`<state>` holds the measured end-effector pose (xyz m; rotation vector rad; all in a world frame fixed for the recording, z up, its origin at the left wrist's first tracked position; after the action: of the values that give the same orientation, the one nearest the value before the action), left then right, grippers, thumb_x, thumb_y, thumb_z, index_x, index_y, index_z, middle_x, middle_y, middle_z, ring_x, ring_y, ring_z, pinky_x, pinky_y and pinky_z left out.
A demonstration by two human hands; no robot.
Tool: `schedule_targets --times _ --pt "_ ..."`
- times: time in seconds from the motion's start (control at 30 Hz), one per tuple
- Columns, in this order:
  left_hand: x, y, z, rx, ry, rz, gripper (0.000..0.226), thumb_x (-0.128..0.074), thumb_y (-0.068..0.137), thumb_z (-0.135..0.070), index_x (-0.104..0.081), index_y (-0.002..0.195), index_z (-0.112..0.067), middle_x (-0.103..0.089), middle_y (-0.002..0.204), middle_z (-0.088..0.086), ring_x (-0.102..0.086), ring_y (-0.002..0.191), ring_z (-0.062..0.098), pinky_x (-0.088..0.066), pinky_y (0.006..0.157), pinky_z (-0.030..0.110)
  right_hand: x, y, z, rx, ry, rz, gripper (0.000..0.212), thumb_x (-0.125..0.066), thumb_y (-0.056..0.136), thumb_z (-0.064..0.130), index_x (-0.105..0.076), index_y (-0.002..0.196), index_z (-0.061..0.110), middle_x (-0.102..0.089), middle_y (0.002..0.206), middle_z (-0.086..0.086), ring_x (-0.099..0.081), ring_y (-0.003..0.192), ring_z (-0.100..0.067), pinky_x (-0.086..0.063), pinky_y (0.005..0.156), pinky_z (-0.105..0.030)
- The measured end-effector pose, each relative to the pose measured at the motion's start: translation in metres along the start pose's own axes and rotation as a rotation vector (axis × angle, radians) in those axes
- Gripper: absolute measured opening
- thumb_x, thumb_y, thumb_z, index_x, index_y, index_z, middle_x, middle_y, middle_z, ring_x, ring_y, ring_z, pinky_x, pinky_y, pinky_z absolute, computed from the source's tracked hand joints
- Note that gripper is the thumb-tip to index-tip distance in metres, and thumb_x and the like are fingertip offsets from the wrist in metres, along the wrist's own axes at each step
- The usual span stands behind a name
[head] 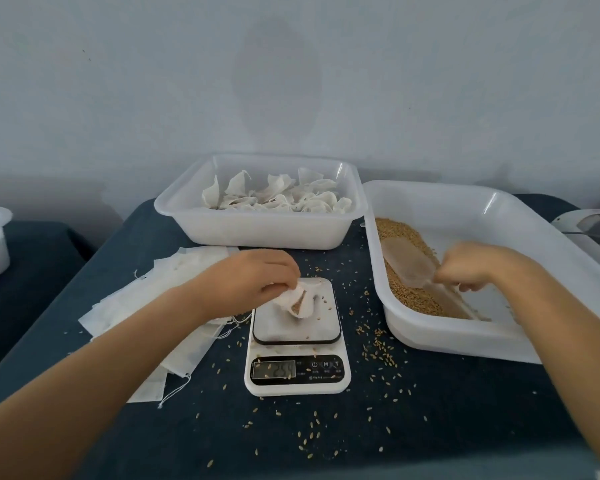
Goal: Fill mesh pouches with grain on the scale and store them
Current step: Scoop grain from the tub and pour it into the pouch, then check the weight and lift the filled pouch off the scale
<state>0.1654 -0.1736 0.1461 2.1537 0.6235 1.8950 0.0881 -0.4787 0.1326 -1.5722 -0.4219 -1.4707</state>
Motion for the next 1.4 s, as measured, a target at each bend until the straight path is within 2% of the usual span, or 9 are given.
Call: schedule_targets --times 0.13,0.23,0.4,0.53,0.67,0.83,1.03,1.3,1.4 --pt "0.016 -0.007 0.005 0.059 0.005 -0.042 0.012 -0.066 0.08 0.003 -0.072 0.083 -0.006 -0.068 0.097 0.003 -0.058 0.087 0.007 -0.048 0.075 0.024 0.027 -0.034 0.031 0.19 0.017 -0.26 0.026 -0.057 0.09 0.033 -0.065 0.104 0.012 -0.066 0.105 -0.003 -0.062 0.091 -0.022 -0.048 0.077 -0.033" --pt "0.01 -0.012 -0.005 0.029 0.03 0.003 0.011 -0.064 0.084 -0.002 -0.07 0.09 -0.009 -0.068 0.097 0.001 -0.064 0.084 0.016 -0.054 0.071 0.033 0.032 -0.083 0.073 0.451 0.249 -0.411 0.01 -0.061 0.085 0.038 -0.063 0.093 0.033 -0.062 0.092 0.017 -0.058 0.087 -0.007 -0.044 0.074 -0.027" --pt "0.003 -0.03 0.005 0.264 -0.033 -0.071 0.012 -0.056 0.092 -0.017 -0.053 0.103 -0.02 -0.066 0.097 -0.008 -0.062 0.083 0.011 -0.053 0.073 0.037 0.003 -0.123 0.115 0.67 0.264 -0.363 0.007 -0.061 0.083 0.043 -0.063 0.088 0.039 -0.063 0.081 0.021 -0.058 0.076 0.004 -0.047 0.071 -0.024" --pt "0.009 -0.052 0.024 0.457 -0.124 -0.224 0.02 -0.057 0.09 -0.013 -0.047 0.099 -0.027 -0.065 0.098 -0.014 -0.061 0.087 0.001 -0.052 0.075 0.028 -0.027 -0.126 0.128 0.717 0.267 -0.32 0.012 -0.063 0.086 0.039 -0.062 0.098 0.039 -0.061 0.082 0.022 -0.057 0.074 0.008 -0.045 0.064 -0.013" --pt "0.002 -0.079 0.048 0.656 -0.167 -0.351 0.028 -0.057 0.089 -0.008 -0.043 0.093 -0.032 -0.062 0.093 -0.02 -0.06 0.087 0.0 -0.043 0.069 0.01 -0.069 -0.128 0.138 0.785 0.222 -0.301 0.031 -0.063 0.087 0.028 -0.056 0.116 0.035 -0.052 0.101 0.02 -0.052 0.069 0.001 -0.043 0.068 -0.015" --pt "-0.019 -0.096 0.073 0.799 -0.185 -0.398 0.021 -0.056 0.089 -0.007 -0.046 0.095 -0.025 -0.061 0.091 -0.016 -0.06 0.086 0.007 -0.048 0.075 0.026 -0.11 -0.121 0.152 0.794 0.148 -0.357 0.047 -0.059 0.089 0.019 -0.044 0.131 0.034 -0.038 0.121 0.018 -0.038 0.071 0.0 -0.031 0.058 -0.009" --pt "-0.048 -0.092 0.08 0.842 -0.191 -0.364 0.02 -0.055 0.088 -0.01 -0.047 0.097 -0.025 -0.062 0.092 -0.01 -0.059 0.084 0.008 -0.05 0.074 0.029 -0.129 -0.116 0.168 0.763 0.253 -0.396 0.054 -0.063 0.087 0.018 -0.043 0.134 0.034 -0.035 0.128 0.014 -0.05 0.1 -0.007 -0.039 0.072 -0.017" --pt "-0.072 -0.091 0.07 0.726 0.144 -0.162 0.012 -0.054 0.087 -0.012 -0.06 0.097 -0.015 -0.065 0.094 0.002 -0.056 0.086 0.022 -0.04 0.068 0.029 -0.098 -0.095 0.173 0.796 0.302 -0.442 0.015 -0.06 0.09 0.022 -0.068 0.102 0.021 -0.059 0.099 0.008 -0.055 0.084 -0.009 -0.048 0.075 -0.028" --pt "-0.071 -0.09 0.07 0.721 0.179 -0.159 0.013 -0.052 0.088 -0.013 -0.061 0.098 -0.014 -0.065 0.095 0.004 -0.056 0.087 0.024 -0.043 0.071 0.033 -0.075 -0.081 0.172 0.775 0.381 -0.457 0.01 -0.062 0.09 0.026 -0.069 0.094 0.02 -0.06 0.085 0.01 -0.053 0.075 -0.004 -0.046 0.07 -0.022"
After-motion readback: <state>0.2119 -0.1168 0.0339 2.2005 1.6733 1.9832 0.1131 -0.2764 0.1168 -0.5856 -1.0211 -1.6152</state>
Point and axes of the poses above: each hand's wrist, its own y-axis towards the middle knuckle, its own x-axis out of the back of the hand, z = x × y, the point moved 5 cm from there along y, towards the middle knuckle
